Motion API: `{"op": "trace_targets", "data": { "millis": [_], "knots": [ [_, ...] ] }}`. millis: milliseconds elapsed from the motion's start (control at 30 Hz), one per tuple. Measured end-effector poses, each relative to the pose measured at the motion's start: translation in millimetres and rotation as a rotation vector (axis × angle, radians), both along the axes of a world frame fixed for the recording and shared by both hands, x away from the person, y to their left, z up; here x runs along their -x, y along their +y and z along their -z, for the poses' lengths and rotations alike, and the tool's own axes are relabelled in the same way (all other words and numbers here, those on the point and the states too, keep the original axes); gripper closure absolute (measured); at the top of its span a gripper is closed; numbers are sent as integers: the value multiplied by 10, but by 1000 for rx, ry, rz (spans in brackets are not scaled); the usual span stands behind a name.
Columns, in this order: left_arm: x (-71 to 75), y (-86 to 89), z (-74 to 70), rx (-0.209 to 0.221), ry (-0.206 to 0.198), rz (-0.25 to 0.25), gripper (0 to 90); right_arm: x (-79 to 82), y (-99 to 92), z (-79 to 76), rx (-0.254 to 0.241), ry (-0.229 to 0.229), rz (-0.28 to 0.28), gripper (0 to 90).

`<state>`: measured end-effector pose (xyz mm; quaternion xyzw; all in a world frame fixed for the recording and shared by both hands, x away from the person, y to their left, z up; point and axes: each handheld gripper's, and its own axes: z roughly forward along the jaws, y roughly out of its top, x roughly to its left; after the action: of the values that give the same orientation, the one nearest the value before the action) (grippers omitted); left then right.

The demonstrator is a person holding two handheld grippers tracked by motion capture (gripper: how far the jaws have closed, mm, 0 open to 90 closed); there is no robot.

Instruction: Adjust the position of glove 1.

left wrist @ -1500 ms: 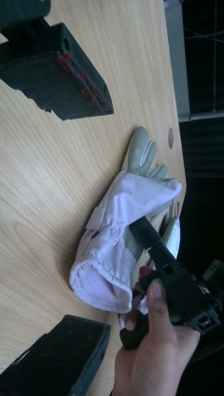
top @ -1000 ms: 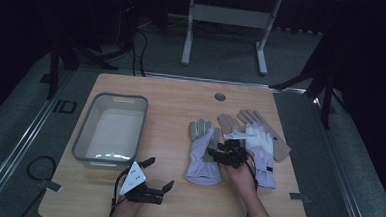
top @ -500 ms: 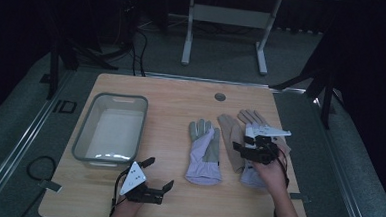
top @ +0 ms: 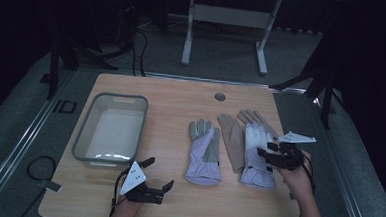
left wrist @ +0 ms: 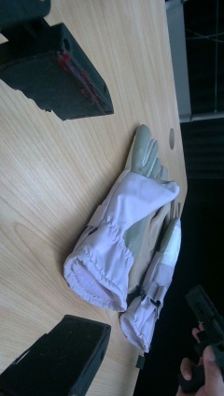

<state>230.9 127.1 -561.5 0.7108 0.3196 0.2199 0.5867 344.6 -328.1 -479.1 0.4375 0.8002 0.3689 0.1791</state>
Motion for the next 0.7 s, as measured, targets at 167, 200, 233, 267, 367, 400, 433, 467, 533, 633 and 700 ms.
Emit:
{"op": "trace_targets", "data": {
  "millis": [167,200,233,267,367,400,433,467,533,633,700],
  "knots": [
    [-1,0,0,0,1,-1,0,10,-63,81,16,13,21,451],
    [-1,0,0,0,1,-2,0,-4,-75,121,21,18,18,440],
    [-1,-1,0,0,2,-1,0,-17,-75,142,28,20,26,439],
    [-1,-1,0,1,2,-2,0,-36,-80,163,31,23,28,438],
    [-2,-1,0,1,2,-2,0,-96,-65,231,43,39,32,434],
    [-3,-2,0,0,3,-2,0,-119,-57,259,45,47,27,432],
    [-3,-2,0,0,3,-2,0,-119,-57,259,45,47,27,432],
    [-2,-2,-1,-2,3,-1,0,-161,-35,319,62,59,28,434],
    [-2,-2,-1,-3,2,-1,0,-191,-22,374,55,68,27,433],
    [-1,-2,-1,-2,1,-1,0,-210,-20,417,50,74,29,435],
    [-2,-3,-1,-4,3,-2,0,-218,-21,458,44,75,28,435]
  ]
}}
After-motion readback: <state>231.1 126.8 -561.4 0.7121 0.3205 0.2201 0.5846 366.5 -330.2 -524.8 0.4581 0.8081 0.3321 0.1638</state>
